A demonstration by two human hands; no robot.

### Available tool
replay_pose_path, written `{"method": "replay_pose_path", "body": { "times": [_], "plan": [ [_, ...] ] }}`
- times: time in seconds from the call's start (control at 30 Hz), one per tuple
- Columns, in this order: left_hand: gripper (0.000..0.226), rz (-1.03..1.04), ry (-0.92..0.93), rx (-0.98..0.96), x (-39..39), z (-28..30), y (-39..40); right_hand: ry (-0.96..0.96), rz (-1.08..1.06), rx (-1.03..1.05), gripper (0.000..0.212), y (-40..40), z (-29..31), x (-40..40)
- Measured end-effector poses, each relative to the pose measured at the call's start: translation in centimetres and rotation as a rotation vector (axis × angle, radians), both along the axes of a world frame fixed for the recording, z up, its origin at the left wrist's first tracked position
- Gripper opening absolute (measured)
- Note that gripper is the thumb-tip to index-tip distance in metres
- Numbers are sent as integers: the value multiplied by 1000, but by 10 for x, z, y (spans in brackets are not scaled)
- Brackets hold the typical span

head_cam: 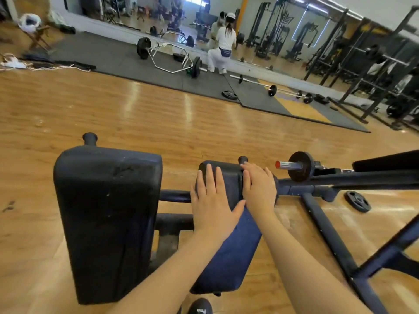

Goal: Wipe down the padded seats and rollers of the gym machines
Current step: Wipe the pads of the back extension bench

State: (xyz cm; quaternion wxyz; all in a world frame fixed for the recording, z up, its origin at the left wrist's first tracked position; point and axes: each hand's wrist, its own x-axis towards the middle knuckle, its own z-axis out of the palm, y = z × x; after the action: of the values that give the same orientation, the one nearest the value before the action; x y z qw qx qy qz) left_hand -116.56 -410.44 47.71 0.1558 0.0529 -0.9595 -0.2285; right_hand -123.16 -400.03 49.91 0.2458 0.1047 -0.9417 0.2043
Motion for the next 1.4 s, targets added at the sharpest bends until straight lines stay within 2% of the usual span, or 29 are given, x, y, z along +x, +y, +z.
{"method": "replay_pose_path", "body": {
  "times": [0.07,0.13,0.2,0.3,0.43,0.5,0.57,0.7,0.87,1.1,1.17,1.3,1.4],
  "plan": [
    [95,-27,95,87,-6,-9,-2,121,-30,9,45,-1,-6,1],
    [79,-118,192,198,-8,-24,-10,143,-32,32,42,1,-9,-1],
    [70,-149,251,403,-2,-34,-18,141,-23,48,42,2,-12,-2],
    [63,-155,244,701,6,-40,-17,160,-6,49,40,1,-12,-3],
    [62,-85,212,968,0,-26,-20,177,-6,27,39,3,-14,-4],
    [57,28,284,1098,-12,-12,-29,184,-13,29,38,4,-14,-5],
    [54,60,297,1105,-30,0,-37,204,-16,41,38,4,-15,-6],
    [52,-110,30,1162,-48,1,-39,222,-20,38,38,5,-16,-7],
    [48,-113,59,1137,-23,-23,-29,221,-31,27,39,4,-18,-7],
    [56,-90,-31,874,43,-84,-16,214,-37,22,40,3,-16,-4],
    [55,-105,-73,895,43,-83,-21,222,-35,26,39,3,-15,-4],
    [53,-120,-31,1052,25,-50,-26,214,-47,32,40,3,-15,-4],
    [55,-105,-20,956,25,-55,-16,196,-43,22,41,2,-15,-4]
  ]
}}
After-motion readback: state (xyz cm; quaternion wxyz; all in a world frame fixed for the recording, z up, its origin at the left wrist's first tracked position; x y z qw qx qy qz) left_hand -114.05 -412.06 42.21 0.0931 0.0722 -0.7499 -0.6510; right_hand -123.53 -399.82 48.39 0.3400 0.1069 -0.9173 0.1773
